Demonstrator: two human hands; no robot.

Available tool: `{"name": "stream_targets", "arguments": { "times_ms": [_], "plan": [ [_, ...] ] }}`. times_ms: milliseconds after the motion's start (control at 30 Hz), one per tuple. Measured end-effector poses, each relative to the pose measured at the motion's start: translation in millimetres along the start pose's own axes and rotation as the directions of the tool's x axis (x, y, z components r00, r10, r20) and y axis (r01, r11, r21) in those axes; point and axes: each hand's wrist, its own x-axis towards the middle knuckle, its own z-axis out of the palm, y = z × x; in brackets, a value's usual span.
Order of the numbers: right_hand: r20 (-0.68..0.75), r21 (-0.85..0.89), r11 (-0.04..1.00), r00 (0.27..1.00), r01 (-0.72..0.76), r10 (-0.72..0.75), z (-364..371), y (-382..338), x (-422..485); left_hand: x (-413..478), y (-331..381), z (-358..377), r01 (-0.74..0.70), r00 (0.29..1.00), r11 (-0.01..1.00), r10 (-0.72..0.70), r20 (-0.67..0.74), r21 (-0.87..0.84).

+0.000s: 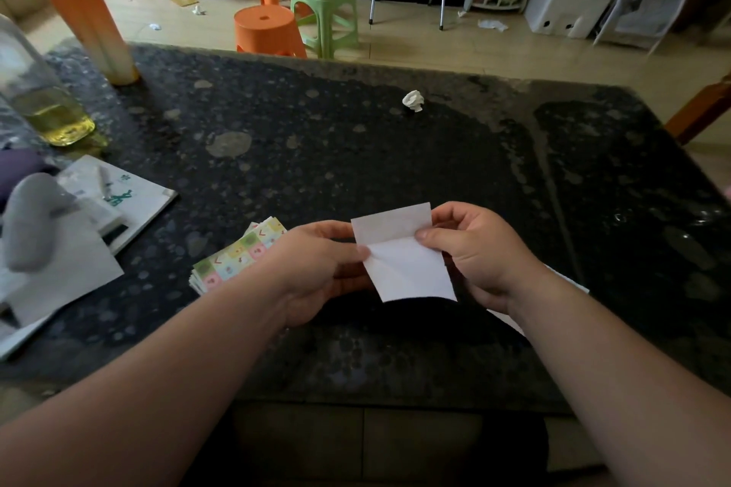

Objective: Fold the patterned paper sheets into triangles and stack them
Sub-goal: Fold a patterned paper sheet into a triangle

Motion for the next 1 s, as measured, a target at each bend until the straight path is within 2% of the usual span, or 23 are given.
{"name": "stream_targets", "arguments": {
  "times_ms": [100, 167, 300, 467, 600, 667, 700, 767, 833, 900, 933, 1000],
  "plan": [
    [0.100, 0.056, 0.997, 0.994, -0.044, 0.038, -3, -1, -2, -1, 0, 0, -0.038, 0.999, 0.999, 0.038, 0.004, -0.037],
    [0.114, 0.045, 0.998, 0.993, -0.045, 0.039, -4, -1, -1, -1, -1, 1, -0.061, 0.998, 0.997, 0.060, -0.007, -0.045],
    [0.068, 0.049, 0.999, 0.998, 0.007, -0.011, -2, 1, -1, -3, -3, 2, -0.059, 0.998, 0.998, 0.059, -0.017, -0.013],
    [-0.005, 0.087, 0.995, 0.999, 0.040, -0.040, 0, 0, 2, -8, -4, 6, -0.081, 0.987, 0.997, 0.081, 0.136, -0.007],
    [0.011, 0.091, 0.996, 1.000, 0.025, -0.026, 1, 0, 0, -1, -5, 1, -0.079, 0.992, 0.997, 0.079, 0.101, 0.001],
    [0.022, 0.070, 0.998, 1.000, -0.012, 0.010, 2, 1, 0, 6, -8, -6, -0.097, 0.995, 0.990, 0.095, 0.019, 0.103],
    [0.028, 0.030, 0.999, 0.999, -0.045, 0.045, 3, 3, 1, 9, -9, -8, -0.112, 0.991, 0.962, 0.125, -0.038, 0.248],
    [0.035, -0.126, 0.985, 0.992, -0.115, 0.120, 9, 9, 1, 12, -16, -12, -0.118, 0.966, 0.806, 0.228, -0.121, 0.581],
    [0.038, -0.302, 0.943, 0.987, -0.138, 0.157, 18, 18, 2, 14, -26, -11, -0.126, 0.935, 0.612, 0.337, -0.114, 0.781],
    [0.035, -0.379, 0.917, 0.988, -0.127, 0.151, 25, 26, 3, 13, -36, -9, -0.145, 0.917, 0.408, 0.398, -0.032, 0.901],
    [0.022, -0.408, 0.906, 0.990, -0.116, 0.137, 27, 29, 4, 12, -41, -8, -0.175, 0.900, 0.272, 0.433, 0.042, 0.946],
    [-0.031, -0.490, 0.866, 0.994, -0.103, 0.100, 31, 32, 5, 12, -52, -9, -0.257, 0.817, -0.010, 0.531, 0.223, 0.966]
  ]
}}
